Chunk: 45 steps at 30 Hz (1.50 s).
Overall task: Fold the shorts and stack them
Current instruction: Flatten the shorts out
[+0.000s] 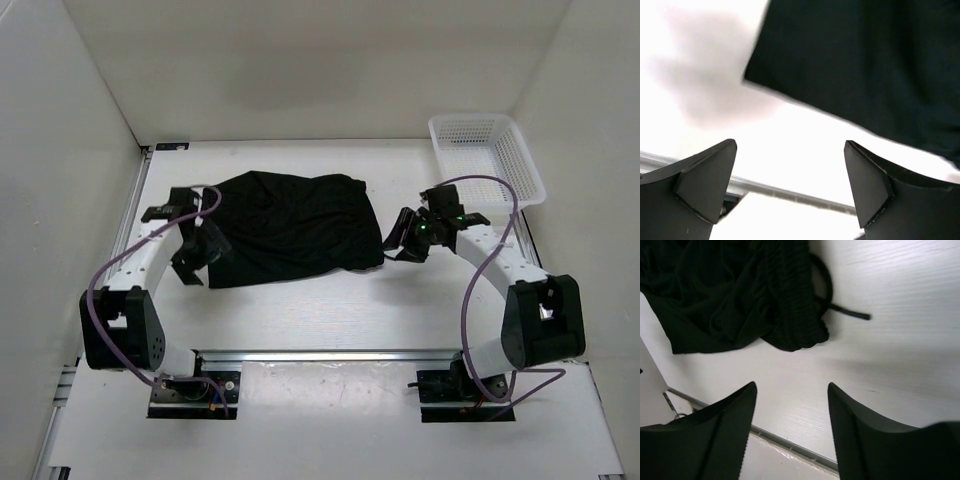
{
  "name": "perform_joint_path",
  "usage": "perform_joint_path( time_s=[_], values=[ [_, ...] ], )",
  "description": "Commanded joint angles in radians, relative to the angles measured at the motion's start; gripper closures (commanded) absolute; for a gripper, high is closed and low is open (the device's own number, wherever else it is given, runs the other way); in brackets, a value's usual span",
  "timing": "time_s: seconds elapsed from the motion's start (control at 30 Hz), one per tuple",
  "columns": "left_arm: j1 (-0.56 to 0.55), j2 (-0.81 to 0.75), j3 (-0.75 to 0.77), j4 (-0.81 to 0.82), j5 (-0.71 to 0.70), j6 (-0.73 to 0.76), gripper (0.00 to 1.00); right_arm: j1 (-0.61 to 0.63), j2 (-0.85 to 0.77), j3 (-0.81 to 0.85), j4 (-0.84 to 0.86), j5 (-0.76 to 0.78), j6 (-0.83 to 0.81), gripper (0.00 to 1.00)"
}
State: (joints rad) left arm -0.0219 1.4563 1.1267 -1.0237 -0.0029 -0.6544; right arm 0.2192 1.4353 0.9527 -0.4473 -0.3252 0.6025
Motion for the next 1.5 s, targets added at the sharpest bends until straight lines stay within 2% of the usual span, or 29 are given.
perform_joint_path(
  time_s=[0.0,0.17,0.2,0.3,0.37,0.5,0.53,0.63,0.73,0.77,0.87,0.97,1.07,1.1,1.13,1.2,1.27,1.33,1.37,1.47],
  values=[
    [0.033,-0.008,-0.163,0.074,0.095,-0.053,0.0,0.078,0.057,0.043,-0.002,0.018,0.029,0.42],
    [0.043,0.101,-0.192,0.158,0.106,-0.062,0.0,0.13,0.102,0.054,0.031,0.018,0.077,0.42],
    [0.054,0.14,-0.161,0.172,0.092,-0.062,0.0,0.131,0.12,0.054,0.041,0.018,0.086,0.42],
    [0.054,0.215,-0.11,0.183,0.092,-0.05,0.0,0.131,0.149,0.063,0.053,0.009,0.126,0.34],
    [0.054,0.237,-0.07,0.183,0.067,-0.037,0.07,0.131,0.166,0.072,0.053,0.009,0.146,0.29],
    [0.063,0.25,-0.059,0.183,0.057,-0.027,0.71,0.131,0.238,0.097,0.073,0.032,0.183,0.23],
    [0.074,0.259,-0.048,0.183,0.066,-0.018,0.89,0.131,0.252,0.107,0.085,0.044,0.192,0.23],
    [0.074,0.259,-0.039,0.183,0.075,-0.017,0.9,0.131,0.3,0.129,0.11,0.075,0.201,0.23],
    [0.074,0.259,-0.018,0.183,0.075,-0.017,0.9,0.131,0.35,0.167,0.119,0.098,0.201,0.52],
    [0.074,0.259,-0.002,0.183,0.087,-0.017,0.9,0.131,0.372,0.179,0.105,0.11,0.201,0.75],
    [0.074,0.25,0.033,0.183,0.112,-0.017,0.9,0.131,0.384,0.236,0.073,0.167,0.18,1.0],
    [0.074,0.26,0.143,0.146,0.121,-0.017,0.9,0.12,0.372,0.352,0.019,0.228,0.139,1.0],
    [0.083,0.286,0.351,0.051,0.121,-0.017,0.9,0.098,0.372,0.559,-0.065,0.255,0.102,1.0],
    [0.092,0.306,0.48,0.022,0.121,-0.017,0.9,0.098,0.372,0.613,-0.103,0.265,0.091,1.0],
    [0.102,0.315,0.546,-0.042,0.121,-0.017,0.9,0.085,0.372,0.708,-0.117,0.265,0.079,1.0],
    [0.114,0.325,0.721,-0.1,0.121,-0.005,0.9,0.072,0.337,0.768,-0.126,0.265,0.065,1.0],
    [0.129,0.309,0.797,-0.157,0.132,0.007,0.9,0.072,0.262,0.782,-0.126,0.265,0.04,1.0],
    [0.155,0.25,0.797,-0.157,0.141,0.007,0.9,0.072,0.171,0.733,-0.114,0.278,0.02,1.0],
    [0.155,0.224,0.773,-0.157,0.153,0.016,0.9,0.072,0.142,0.656,-0.104,0.261,0.02,1.0],
    [0.155,0.115,0.606,-0.099,0.178,0.016,0.9,0.13,0.062,0.485,-0.067,0.216,0.02,1.0]
  ],
)
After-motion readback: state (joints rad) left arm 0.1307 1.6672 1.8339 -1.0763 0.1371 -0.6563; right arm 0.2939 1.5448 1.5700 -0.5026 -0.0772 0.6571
